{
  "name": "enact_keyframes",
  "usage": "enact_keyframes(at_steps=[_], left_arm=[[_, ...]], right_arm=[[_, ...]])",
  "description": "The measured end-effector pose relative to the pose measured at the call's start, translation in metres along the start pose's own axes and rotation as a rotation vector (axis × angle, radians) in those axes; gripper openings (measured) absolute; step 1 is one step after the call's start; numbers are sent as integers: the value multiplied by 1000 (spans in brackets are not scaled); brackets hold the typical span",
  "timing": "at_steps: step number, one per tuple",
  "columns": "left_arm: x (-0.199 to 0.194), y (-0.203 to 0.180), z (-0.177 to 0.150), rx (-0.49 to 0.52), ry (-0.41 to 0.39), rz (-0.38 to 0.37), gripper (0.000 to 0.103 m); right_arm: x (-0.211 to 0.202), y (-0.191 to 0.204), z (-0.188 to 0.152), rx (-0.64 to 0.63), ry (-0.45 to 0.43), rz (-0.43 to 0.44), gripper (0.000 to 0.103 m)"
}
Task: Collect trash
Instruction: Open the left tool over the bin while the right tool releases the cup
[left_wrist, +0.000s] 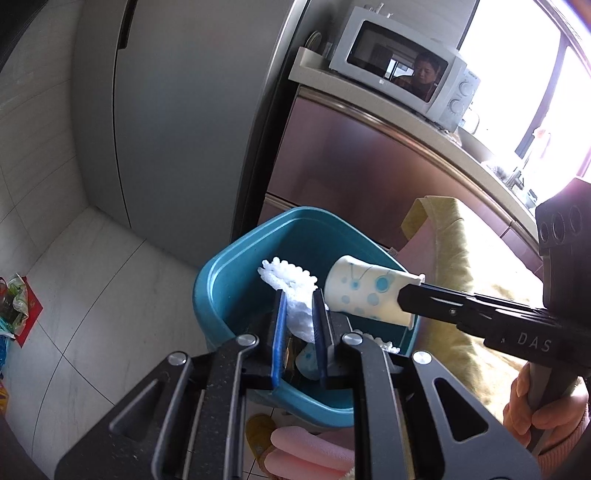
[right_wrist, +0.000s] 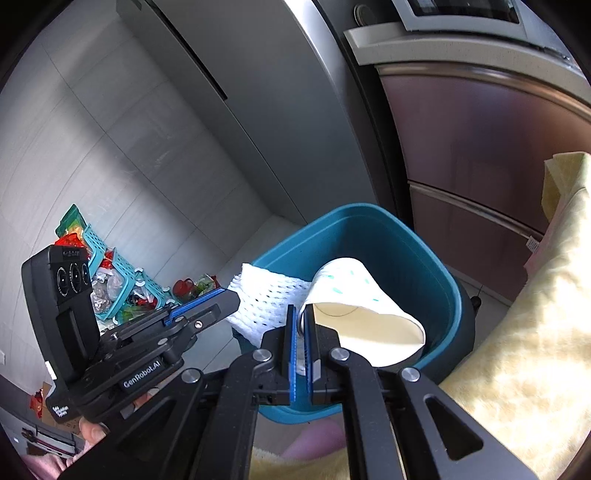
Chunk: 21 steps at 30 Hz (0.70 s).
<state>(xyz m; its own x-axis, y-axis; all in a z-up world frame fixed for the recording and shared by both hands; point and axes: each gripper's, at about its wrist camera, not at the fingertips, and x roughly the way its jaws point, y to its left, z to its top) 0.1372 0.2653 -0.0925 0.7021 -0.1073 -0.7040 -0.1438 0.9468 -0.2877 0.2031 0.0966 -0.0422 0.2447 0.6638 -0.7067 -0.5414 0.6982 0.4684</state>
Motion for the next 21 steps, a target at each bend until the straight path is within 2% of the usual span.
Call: enact_keyframes(at_steps=[6, 10, 12, 17, 21], left_arm=[[18, -3, -1, -7, 36, 7, 17], [24, -4, -3, -14, 40, -7, 28], [23, -6, -5, -11, 35, -12, 32], [15, -10, -8, -2, 18, -35, 35], [4, -17, -9, 17, -2, -64, 39]], right_arm=[[11, -3, 4, 7, 13, -7, 8], [8, -4, 2, 15, -3, -2, 8], [4, -7, 2, 21, -10, 3, 8], [-12, -12, -5, 35, -32, 13, 9], [-29, -11, -12, 26, -60, 17, 12]])
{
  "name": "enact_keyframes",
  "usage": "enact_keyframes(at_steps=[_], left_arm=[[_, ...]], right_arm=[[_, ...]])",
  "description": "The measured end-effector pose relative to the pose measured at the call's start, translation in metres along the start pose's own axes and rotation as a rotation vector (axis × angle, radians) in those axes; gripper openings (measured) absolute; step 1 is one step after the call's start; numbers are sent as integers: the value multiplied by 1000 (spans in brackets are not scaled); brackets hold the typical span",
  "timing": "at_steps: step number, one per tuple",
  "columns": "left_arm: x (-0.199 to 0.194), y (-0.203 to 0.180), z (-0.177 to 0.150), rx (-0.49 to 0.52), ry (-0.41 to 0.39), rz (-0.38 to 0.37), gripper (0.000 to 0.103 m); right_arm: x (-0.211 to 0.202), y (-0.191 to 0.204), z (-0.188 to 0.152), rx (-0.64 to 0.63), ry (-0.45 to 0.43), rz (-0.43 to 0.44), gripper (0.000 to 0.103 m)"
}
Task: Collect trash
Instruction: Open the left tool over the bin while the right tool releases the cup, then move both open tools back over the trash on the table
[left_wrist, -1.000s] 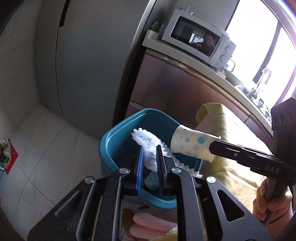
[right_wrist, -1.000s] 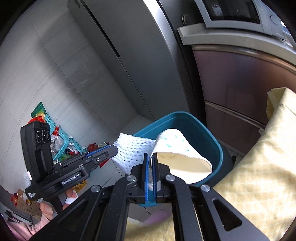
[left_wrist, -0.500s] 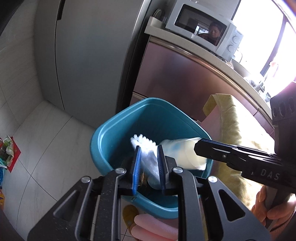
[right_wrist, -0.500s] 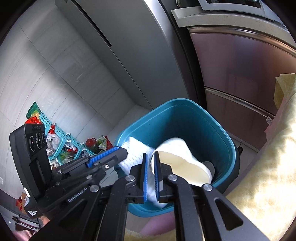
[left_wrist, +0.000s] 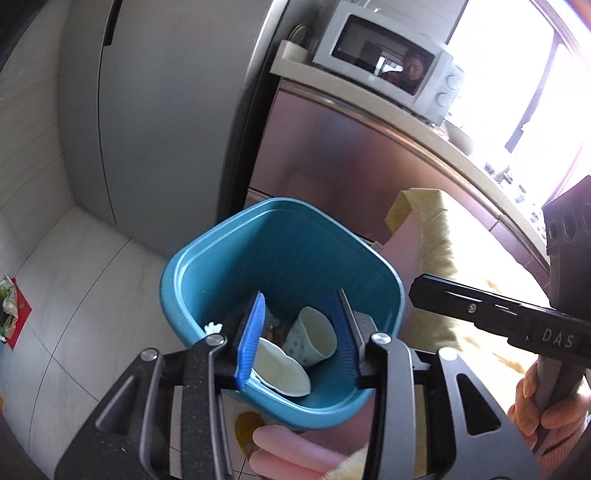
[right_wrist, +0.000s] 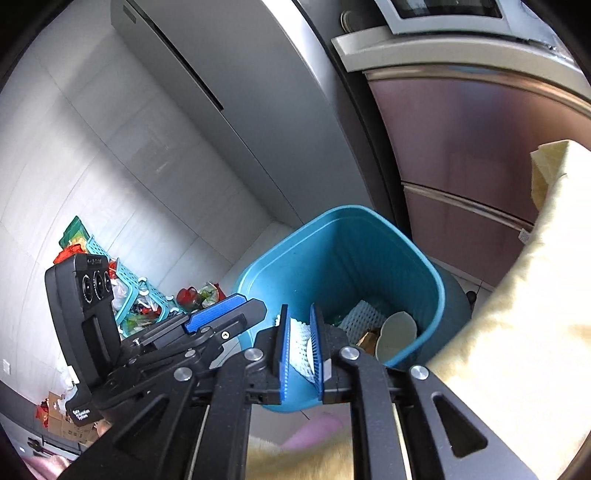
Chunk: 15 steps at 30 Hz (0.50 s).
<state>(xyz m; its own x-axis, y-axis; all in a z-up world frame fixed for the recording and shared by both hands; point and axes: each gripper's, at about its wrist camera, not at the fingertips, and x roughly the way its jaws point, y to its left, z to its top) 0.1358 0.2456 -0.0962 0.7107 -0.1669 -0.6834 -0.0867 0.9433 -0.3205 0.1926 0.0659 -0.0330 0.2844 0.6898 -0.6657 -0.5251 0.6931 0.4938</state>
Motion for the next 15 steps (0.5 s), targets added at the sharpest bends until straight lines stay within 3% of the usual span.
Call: enact_keyframes(at_steps=[7, 10, 15], left_arm=[[-28, -28, -3, 63, -51, -66, 53], [-43, -48, -7, 116, -75, -119, 57], [-61, -93, -22, 241, -81, -220, 63]], right_arm=[[-44, 2, -11, -23, -75, -3, 22], [-70, 2, -16, -33, -121, -10, 30], [-119, -2, -32, -43, -199, -47, 31]])
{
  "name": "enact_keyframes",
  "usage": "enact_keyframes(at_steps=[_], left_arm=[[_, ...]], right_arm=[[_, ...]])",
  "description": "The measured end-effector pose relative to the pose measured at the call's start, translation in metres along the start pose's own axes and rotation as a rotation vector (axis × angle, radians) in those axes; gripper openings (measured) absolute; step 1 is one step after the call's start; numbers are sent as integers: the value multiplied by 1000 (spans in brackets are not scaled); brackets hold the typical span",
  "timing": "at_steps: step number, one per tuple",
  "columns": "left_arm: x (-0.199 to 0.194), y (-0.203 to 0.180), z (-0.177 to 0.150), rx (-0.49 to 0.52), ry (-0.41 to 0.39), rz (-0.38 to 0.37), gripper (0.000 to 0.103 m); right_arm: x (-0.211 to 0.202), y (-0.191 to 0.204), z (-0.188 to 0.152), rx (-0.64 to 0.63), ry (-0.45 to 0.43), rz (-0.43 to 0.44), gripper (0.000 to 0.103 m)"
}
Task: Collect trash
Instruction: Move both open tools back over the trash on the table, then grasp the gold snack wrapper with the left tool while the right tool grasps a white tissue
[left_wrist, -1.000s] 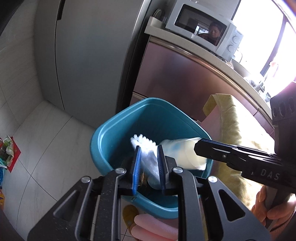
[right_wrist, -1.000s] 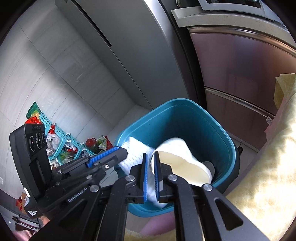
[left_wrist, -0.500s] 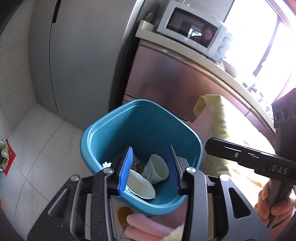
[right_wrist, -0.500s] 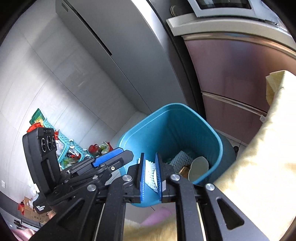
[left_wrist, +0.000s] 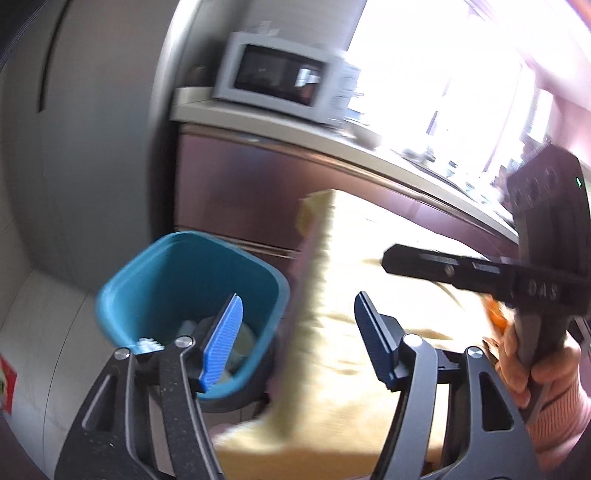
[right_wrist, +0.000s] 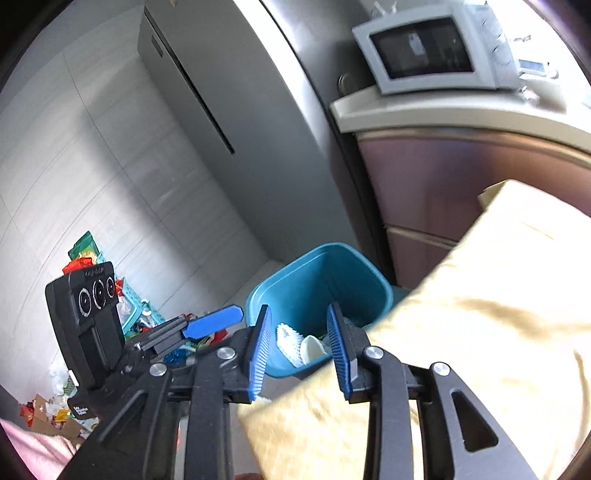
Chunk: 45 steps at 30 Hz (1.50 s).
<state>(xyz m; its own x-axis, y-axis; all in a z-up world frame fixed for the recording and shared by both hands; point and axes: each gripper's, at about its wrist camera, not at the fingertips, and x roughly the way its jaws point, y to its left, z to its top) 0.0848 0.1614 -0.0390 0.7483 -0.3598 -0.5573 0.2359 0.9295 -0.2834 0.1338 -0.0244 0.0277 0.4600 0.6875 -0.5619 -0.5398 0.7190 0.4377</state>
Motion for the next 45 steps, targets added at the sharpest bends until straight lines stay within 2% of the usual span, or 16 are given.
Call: enact_keyframes(at_steps=[8, 12, 15, 20, 23, 25, 33, 37, 39, 41, 43, 45], left_arm=[[12, -86, -17, 157, 82, -225, 65], [22, -129, -33, 212, 144, -330, 66], [33, -156, -45, 236, 197, -395, 66], [52, -192, -63, 248, 293, -479, 66], [65, -210, -73, 276, 342, -492, 66], [72, -220, -78, 292, 367, -504, 66], [86, -240, -90, 290, 435, -533, 62], [88, -241, -89, 284, 433, -526, 58], [90, -240, -88, 274, 435, -513, 50], [92, -239, -85, 258, 431, -490, 41], [95, -236, -84, 245, 431, -471, 31], [97, -233, -83, 239, 429, -446, 12]], right_arm=[[-97, -28, -32, 33, -120, -146, 36], [-146, -48, -53, 83, -175, -272, 37], [-175, -66, -69, 137, -214, -356, 43], [-216, -107, -101, 243, -247, -460, 43], [-229, -126, -116, 294, -246, -492, 44], [-230, -137, -123, 317, -235, -499, 52], [-215, -155, -138, 352, -188, -520, 52], [-209, -156, -137, 353, -171, -527, 52], [-207, -157, -137, 352, -164, -534, 50], [-205, -158, -138, 357, -158, -530, 44], [-204, -159, -138, 357, -150, -535, 30], [-205, -160, -139, 363, -156, -530, 15]])
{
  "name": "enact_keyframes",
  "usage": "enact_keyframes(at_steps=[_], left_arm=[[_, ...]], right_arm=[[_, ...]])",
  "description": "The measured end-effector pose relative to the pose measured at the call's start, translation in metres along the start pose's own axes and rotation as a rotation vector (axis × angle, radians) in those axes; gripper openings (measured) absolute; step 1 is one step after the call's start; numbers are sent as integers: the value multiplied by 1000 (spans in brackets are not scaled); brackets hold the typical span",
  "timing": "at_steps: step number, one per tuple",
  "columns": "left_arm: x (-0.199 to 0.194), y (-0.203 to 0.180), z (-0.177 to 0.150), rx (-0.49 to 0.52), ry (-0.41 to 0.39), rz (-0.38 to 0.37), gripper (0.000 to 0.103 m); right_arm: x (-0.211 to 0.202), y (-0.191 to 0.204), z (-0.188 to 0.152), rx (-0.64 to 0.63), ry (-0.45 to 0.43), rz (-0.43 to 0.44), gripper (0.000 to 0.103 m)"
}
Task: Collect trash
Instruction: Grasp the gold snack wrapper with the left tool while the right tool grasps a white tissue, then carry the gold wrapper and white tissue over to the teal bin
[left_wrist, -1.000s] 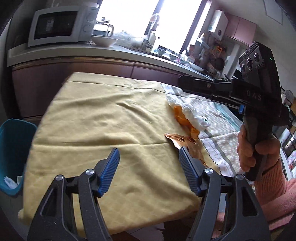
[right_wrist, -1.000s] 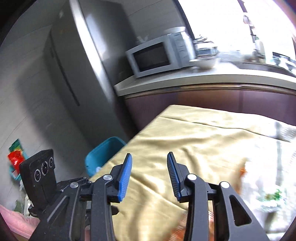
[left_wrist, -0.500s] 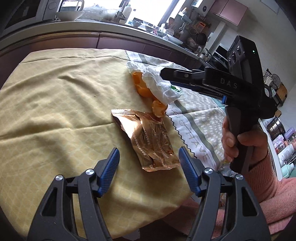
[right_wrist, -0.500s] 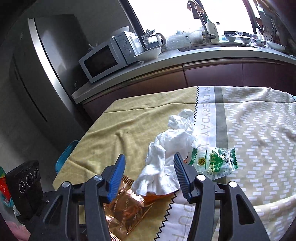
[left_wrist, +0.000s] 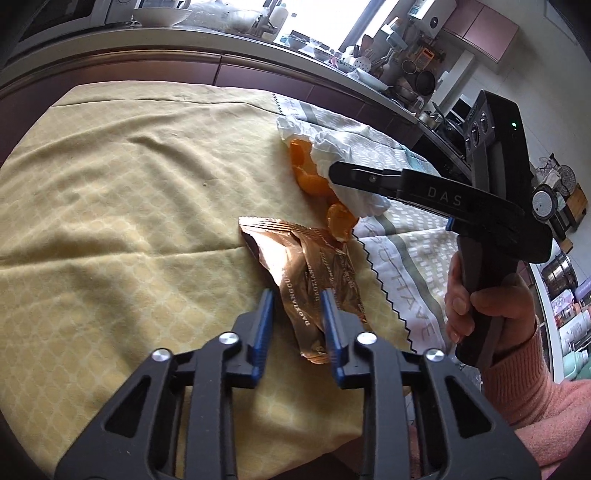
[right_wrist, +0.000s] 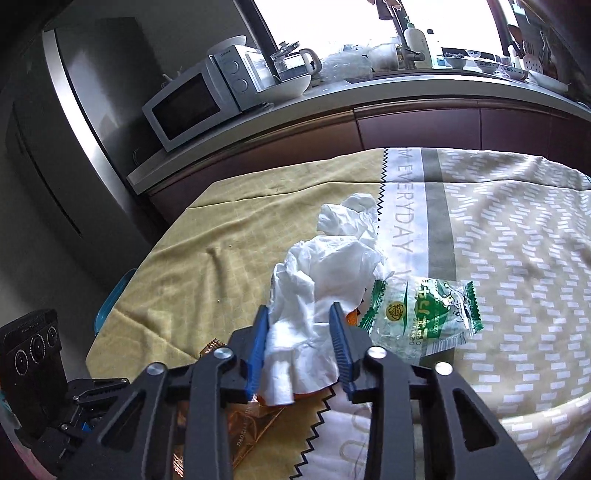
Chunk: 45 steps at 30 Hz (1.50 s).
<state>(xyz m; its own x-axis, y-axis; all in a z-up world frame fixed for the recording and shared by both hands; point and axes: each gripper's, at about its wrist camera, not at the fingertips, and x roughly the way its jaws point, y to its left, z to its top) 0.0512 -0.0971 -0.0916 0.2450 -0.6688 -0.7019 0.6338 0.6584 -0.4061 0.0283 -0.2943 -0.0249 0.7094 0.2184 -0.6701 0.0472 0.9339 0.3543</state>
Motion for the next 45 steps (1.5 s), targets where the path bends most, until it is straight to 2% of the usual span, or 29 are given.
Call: enact_keyframes(at_steps=[8, 17, 30, 45], left_arm=[[-6, -2, 0, 17, -18, 2, 3], [-24, -2, 4, 35, -60, 7, 3], [-57, 11, 2, 18, -131, 38, 1], [-93, 24, -1, 9, -201, 114, 1]], right_arm=[[-18, -2, 5, 19, -59, 27, 9], [-43, 6, 14, 5, -124, 76, 9], [-37, 34, 14, -36, -114, 159, 9], [-19, 75, 13, -94, -80, 249, 9]])
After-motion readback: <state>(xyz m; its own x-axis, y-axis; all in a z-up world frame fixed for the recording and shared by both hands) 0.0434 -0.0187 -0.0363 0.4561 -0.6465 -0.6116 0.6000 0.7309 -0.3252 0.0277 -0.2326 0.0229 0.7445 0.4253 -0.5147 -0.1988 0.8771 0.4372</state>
